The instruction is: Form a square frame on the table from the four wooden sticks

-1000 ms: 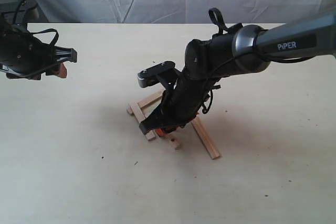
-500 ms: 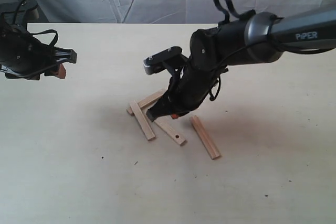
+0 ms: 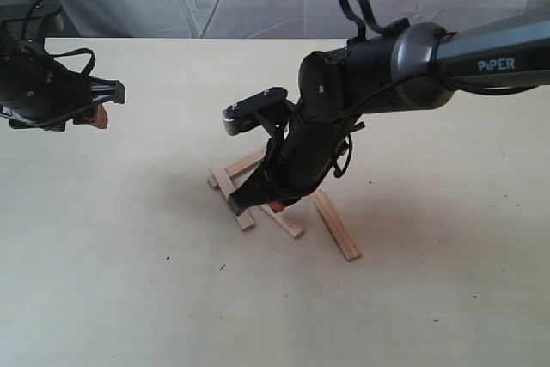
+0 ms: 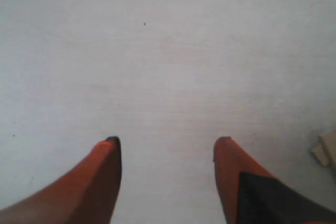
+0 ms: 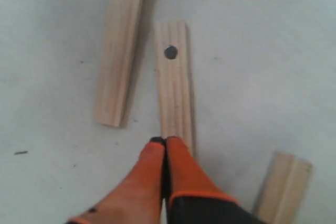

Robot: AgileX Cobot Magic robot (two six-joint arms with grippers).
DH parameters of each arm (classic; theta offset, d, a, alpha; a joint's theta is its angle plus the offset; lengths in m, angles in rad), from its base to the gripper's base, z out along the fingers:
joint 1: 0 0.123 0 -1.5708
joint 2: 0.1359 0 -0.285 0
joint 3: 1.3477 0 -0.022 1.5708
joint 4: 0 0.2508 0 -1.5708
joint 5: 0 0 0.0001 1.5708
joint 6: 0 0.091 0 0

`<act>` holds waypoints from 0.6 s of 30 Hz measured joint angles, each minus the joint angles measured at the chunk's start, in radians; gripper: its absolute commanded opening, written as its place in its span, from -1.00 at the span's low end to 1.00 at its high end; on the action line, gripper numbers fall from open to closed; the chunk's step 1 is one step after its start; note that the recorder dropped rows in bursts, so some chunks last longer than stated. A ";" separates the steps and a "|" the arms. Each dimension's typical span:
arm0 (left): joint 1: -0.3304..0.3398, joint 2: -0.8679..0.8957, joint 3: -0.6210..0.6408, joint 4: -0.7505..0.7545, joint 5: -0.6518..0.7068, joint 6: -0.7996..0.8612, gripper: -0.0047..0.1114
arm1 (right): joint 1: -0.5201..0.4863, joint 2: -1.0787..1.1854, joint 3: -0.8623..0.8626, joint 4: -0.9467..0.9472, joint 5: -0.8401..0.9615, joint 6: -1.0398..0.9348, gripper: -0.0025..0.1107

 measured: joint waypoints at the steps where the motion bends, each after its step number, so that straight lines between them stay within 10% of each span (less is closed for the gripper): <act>1: 0.000 0.000 0.000 0.000 -0.001 0.000 -0.02 | 0.005 0.005 0.000 0.005 -0.002 0.000 -0.79; 6: 0.000 0.000 0.000 0.000 -0.002 0.000 -0.02 | 0.007 0.008 0.000 0.007 -0.004 0.000 -0.23; 18: 0.000 0.000 0.000 0.000 -0.006 0.000 -0.02 | 0.007 0.035 0.000 0.007 -0.038 0.000 -0.43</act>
